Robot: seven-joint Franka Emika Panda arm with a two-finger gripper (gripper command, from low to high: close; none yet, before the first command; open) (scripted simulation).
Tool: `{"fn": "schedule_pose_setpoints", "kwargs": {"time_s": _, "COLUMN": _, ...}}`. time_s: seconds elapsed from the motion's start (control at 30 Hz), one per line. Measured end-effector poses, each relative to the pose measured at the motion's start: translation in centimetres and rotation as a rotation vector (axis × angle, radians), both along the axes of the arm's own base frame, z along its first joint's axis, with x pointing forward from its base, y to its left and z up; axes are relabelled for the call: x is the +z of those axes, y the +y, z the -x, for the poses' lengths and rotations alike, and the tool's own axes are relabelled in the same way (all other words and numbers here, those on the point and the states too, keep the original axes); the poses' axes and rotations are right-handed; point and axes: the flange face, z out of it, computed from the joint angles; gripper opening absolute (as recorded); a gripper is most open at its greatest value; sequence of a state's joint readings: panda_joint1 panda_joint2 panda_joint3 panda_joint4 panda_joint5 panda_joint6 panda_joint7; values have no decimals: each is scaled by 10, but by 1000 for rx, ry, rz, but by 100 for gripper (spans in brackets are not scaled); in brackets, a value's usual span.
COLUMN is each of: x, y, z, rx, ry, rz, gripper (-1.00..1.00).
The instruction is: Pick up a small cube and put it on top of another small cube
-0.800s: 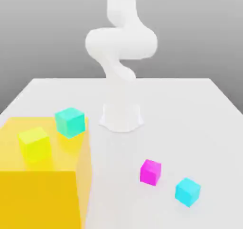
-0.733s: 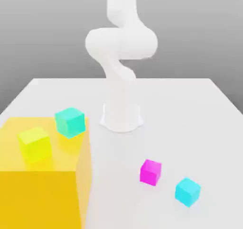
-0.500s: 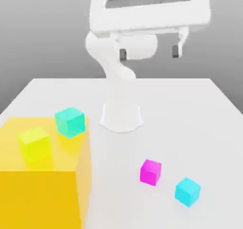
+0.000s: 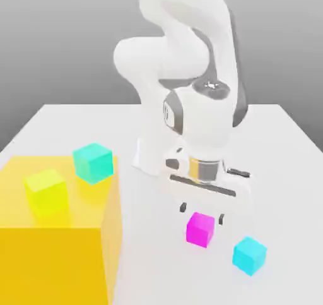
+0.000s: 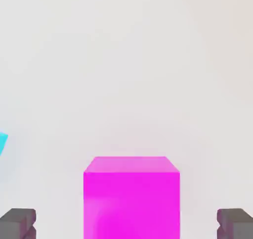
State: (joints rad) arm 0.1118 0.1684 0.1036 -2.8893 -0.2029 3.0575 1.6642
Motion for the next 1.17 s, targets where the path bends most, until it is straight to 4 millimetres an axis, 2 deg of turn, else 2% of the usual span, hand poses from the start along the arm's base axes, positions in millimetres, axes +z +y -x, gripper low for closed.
{"fn": "schedule_pose_setpoints", "kwargs": {"time_s": 0.03, "x": -8, "y": 0, "z": 1, "rx": 0, "ry": 1, "rz": -1, "gripper": 0}}
{"fn": "schedule_pose_setpoints", "kwargs": {"time_s": 0.07, "x": -16, "y": -1, "z": 2, "rx": 1, "ry": 2, "rz": -1, "gripper": -100}}
{"fn": "schedule_pose_setpoints", "kwargs": {"time_s": 0.3, "x": -17, "y": 0, "z": 2, "rx": 2, "ry": 0, "rz": 0, "gripper": -100}}
{"fn": "schedule_pose_setpoints", "kwargs": {"time_s": 0.57, "x": 40, "y": 0, "z": 1, "rx": 3, "ry": 0, "rz": 2, "gripper": -100}}
{"fn": "schedule_pose_setpoints", "kwargs": {"time_s": 0.87, "x": 88, "y": 86, "z": -66, "rx": 39, "ry": 1, "rz": 0, "gripper": -100}}
{"fn": "schedule_pose_setpoints", "kwargs": {"time_s": 0.93, "x": 77, "y": 91, "z": -73, "rx": 34, "ry": 0, "rz": 1, "gripper": -100}}
{"fn": "schedule_pose_setpoints", "kwargs": {"time_s": 1.03, "x": 45, "y": 92, "z": -75, "rx": 32, "ry": 0, "rz": 1, "gripper": -100}}
{"fn": "schedule_pose_setpoints", "kwargs": {"time_s": 1.07, "x": 35, "y": 92, "z": -74, "rx": 33, "ry": 0, "rz": 1, "gripper": 100}}
{"fn": "schedule_pose_setpoints", "kwargs": {"time_s": 1.17, "x": 35, "y": 92, "z": -74, "rx": 33, "ry": 0, "rz": 1, "gripper": 100}}
